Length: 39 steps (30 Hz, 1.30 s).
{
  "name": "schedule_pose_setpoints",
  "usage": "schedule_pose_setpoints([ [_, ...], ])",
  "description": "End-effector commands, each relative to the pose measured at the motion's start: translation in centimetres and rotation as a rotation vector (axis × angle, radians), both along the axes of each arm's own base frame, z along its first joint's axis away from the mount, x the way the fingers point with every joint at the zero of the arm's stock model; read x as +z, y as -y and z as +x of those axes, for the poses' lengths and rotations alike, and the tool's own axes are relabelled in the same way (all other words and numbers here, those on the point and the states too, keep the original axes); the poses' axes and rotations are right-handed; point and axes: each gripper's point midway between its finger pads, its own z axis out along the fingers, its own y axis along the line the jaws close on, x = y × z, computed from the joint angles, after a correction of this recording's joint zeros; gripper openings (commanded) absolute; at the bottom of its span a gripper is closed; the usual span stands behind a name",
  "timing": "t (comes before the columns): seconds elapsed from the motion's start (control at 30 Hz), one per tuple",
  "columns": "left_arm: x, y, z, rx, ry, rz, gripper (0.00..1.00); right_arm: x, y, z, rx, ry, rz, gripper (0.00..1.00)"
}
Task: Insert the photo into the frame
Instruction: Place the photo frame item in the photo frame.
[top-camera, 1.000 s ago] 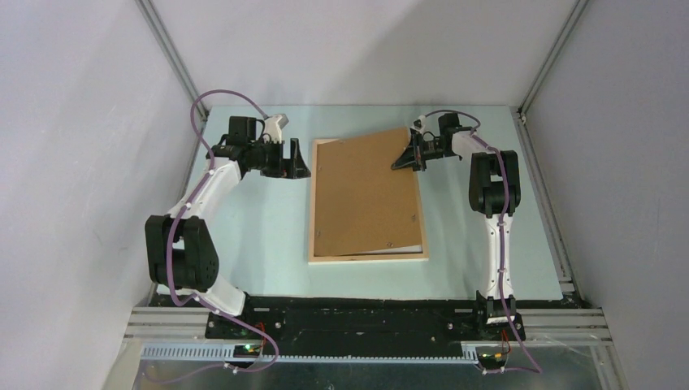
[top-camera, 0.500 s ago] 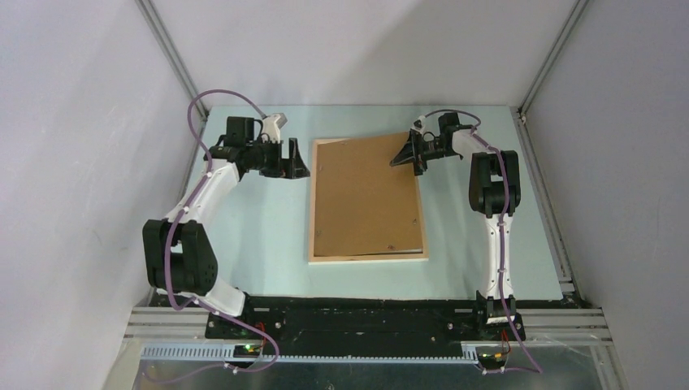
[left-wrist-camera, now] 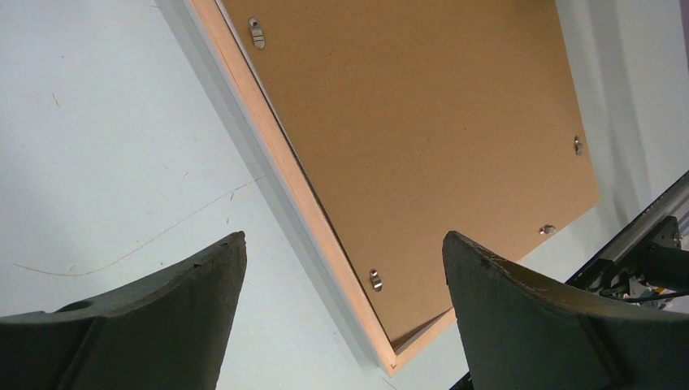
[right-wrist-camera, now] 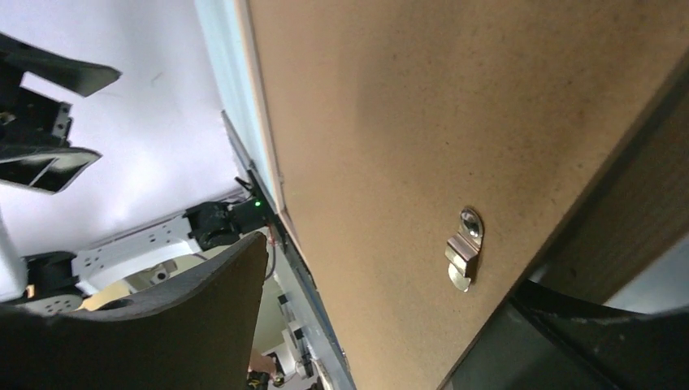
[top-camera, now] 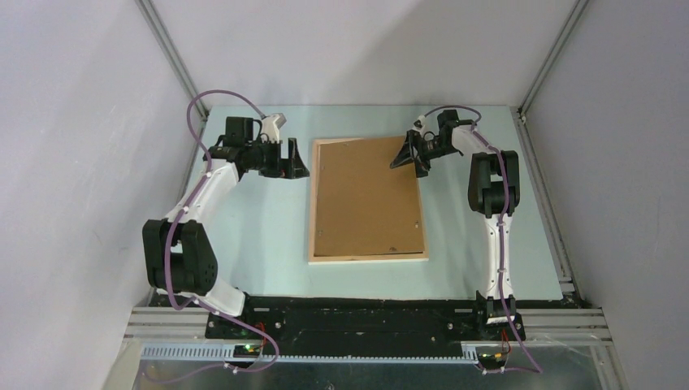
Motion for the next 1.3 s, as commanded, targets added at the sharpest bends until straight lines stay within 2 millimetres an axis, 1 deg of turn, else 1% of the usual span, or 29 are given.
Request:
schedule_pose_setpoints([
  [0.0, 0.8, 0.1, -0.1, -0.019, 0.024, -0.024, 0.95, 1.9, 0.3, 0.5, 0.009, 0.088, -0.093, 0.76],
  [0.23, 0.6, 0.1, -0.2, -0.019, 0.019, -0.025, 0.95, 1.8, 0.5, 0.2, 0.015, 0.11, -0.16, 0.77],
  [0.7, 0.3, 0.1, -0.3, -0.021, 0.01, -0.027, 0.95, 1.7, -0.8, 0.1, 0.051, 0.146, -0.221, 0.78],
  [1.1, -0.1, 0.1, -0.3, -0.021, 0.001, -0.027, 0.95, 1.0, -1.5, 0.1, 0.057, 0.146, -0.23, 0.78],
  [1.27, -0.3, 0.1, -0.4, -0.022, -0.007, -0.025, 0.95, 0.6, -1.9, 0.1, 0.058, 0.168, -0.27, 0.78],
])
